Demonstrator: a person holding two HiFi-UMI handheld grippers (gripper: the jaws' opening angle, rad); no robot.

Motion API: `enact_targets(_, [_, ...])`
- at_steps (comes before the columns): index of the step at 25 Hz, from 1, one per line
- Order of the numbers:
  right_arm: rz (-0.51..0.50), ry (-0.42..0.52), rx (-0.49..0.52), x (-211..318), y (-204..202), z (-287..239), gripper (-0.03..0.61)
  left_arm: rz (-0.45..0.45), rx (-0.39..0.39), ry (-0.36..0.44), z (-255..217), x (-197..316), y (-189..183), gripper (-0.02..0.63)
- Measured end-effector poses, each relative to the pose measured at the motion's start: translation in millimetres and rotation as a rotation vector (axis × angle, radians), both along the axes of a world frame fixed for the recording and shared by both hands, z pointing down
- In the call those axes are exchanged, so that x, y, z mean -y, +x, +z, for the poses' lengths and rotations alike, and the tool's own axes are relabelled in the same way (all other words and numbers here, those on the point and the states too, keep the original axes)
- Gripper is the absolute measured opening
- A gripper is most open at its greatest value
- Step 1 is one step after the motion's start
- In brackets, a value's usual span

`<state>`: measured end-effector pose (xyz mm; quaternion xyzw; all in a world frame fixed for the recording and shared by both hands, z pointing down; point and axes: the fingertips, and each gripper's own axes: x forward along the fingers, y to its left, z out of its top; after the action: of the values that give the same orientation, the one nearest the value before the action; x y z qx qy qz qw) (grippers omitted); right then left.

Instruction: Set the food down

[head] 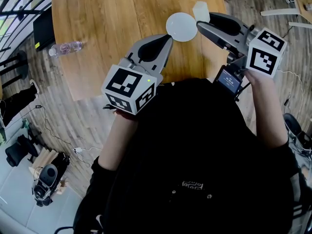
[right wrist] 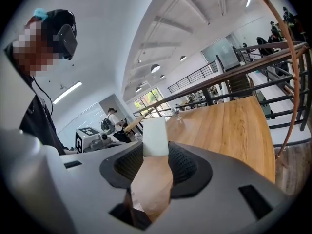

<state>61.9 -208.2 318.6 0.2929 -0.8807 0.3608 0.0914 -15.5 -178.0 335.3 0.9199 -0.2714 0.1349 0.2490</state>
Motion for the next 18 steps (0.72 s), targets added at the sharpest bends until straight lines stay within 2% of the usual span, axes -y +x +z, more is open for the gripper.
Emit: enact_targets(18, [-0.045, -0.025, -0.032, 14.5, 0.9, 32.9, 0.169, -0.043, 0.046, -0.055, 23.5, -5.8, -2.7, 0.000])
